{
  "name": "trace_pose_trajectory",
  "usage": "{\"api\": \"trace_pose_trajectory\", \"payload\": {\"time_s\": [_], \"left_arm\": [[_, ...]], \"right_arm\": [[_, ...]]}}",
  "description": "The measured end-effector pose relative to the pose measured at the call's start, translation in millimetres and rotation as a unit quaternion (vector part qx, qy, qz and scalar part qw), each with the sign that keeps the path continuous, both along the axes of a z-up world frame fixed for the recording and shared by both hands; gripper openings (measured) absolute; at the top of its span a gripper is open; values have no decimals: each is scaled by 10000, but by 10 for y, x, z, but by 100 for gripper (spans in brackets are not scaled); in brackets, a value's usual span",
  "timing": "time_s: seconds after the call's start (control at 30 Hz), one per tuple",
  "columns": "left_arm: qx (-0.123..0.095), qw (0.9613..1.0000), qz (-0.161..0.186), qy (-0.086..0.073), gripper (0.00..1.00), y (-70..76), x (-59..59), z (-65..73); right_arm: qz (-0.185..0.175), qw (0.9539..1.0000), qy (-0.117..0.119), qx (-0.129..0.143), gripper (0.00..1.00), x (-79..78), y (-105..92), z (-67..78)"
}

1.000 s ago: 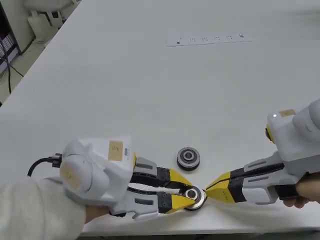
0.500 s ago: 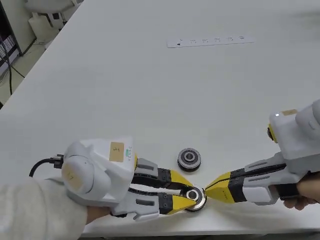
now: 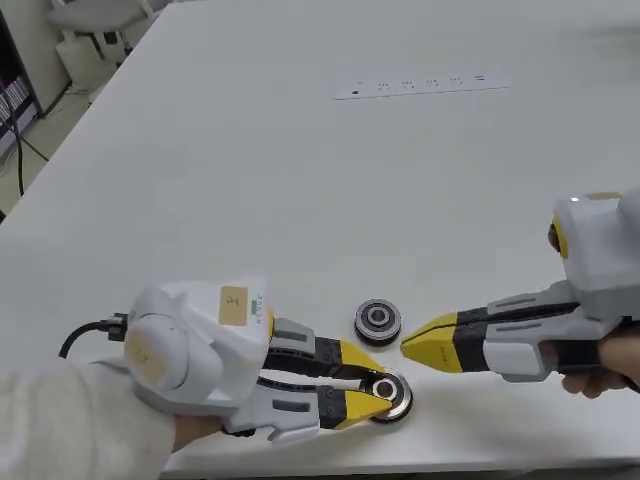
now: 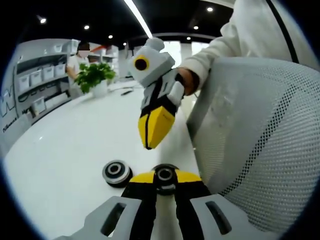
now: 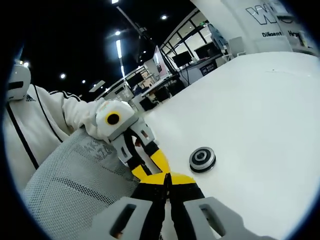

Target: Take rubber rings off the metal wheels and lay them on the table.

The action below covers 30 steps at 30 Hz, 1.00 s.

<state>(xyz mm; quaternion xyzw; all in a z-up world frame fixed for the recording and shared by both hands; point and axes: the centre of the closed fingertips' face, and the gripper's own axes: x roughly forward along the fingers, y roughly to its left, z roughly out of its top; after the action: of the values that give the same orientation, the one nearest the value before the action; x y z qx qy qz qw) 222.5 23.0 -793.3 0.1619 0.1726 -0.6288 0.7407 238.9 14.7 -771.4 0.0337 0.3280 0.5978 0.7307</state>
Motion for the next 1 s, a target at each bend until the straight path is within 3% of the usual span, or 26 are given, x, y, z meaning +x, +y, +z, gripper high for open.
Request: {"api": "trace_pose_trajectory", "payload": {"time_s": [0.07, 0.17, 0.27, 0.57, 1.0], "left_arm": [[-1, 10000, -1, -1, 14, -2, 2, -1], [-4, 10000, -8, -2, 14, -4, 4, 0], [-3, 10000, 8, -1, 14, 2, 23, 2], [-33, 9999, 105, -1, 14, 28, 93, 6], [-97, 9998, 199, -4, 14, 42, 140, 11]], "right_arm": [[131, 9999, 29, -35, 0, -71, 22, -26], [350, 9982, -412, -262, 0, -63, 21, -95], [412, 9980, -351, -314, 0, -106, 28, -142], [451, 9961, -601, -459, 0, -47, 13, -205], [712, 9905, -921, -726, 13, -50, 37, -352]]}}
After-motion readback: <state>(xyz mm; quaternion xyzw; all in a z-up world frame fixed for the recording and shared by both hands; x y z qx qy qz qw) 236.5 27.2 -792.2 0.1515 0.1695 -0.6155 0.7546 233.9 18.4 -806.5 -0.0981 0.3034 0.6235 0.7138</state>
